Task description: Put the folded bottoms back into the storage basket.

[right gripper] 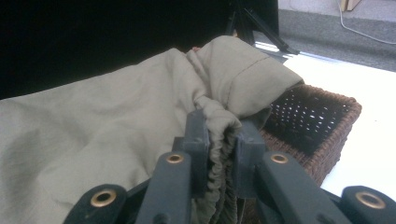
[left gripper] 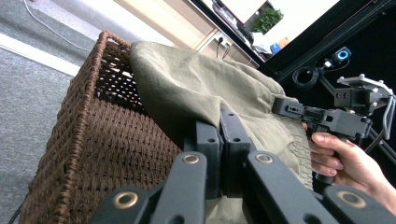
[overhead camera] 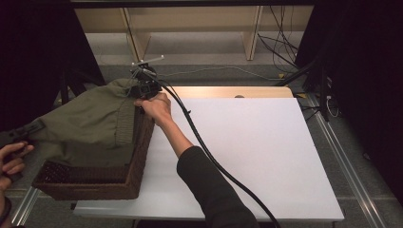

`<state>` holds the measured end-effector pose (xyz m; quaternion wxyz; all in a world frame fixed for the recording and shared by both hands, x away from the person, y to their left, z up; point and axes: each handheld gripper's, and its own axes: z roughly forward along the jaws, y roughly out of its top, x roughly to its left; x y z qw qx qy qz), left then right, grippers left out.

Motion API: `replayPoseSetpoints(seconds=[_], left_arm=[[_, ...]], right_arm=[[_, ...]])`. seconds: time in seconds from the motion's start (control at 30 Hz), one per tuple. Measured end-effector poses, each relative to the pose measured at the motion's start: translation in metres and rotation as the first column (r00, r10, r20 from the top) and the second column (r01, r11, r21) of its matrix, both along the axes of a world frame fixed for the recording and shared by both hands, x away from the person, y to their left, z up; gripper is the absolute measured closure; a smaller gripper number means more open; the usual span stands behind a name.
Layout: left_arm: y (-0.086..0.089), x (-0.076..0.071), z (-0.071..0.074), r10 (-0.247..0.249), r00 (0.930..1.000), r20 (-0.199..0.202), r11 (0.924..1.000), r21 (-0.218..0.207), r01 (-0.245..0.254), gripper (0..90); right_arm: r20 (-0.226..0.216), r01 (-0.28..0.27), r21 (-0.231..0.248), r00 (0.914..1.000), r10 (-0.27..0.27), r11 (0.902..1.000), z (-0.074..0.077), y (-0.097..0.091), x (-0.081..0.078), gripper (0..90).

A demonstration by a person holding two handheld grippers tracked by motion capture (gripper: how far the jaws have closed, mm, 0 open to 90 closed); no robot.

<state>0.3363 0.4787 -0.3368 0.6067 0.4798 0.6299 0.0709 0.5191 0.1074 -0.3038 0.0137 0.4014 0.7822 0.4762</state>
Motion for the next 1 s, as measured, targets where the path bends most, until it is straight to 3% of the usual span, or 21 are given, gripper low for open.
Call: replayPoseSetpoints(seconds=[1.0], left_arm=[[0.000,0.006,-0.012,0.006,0.9980,-0.064,0.9998,0.018,-0.005,87.8]], right_arm=[[-0.036,-0.002,-0.030,0.9994,0.001,0.9996,-0.022,0.006,0.002,79.3]])
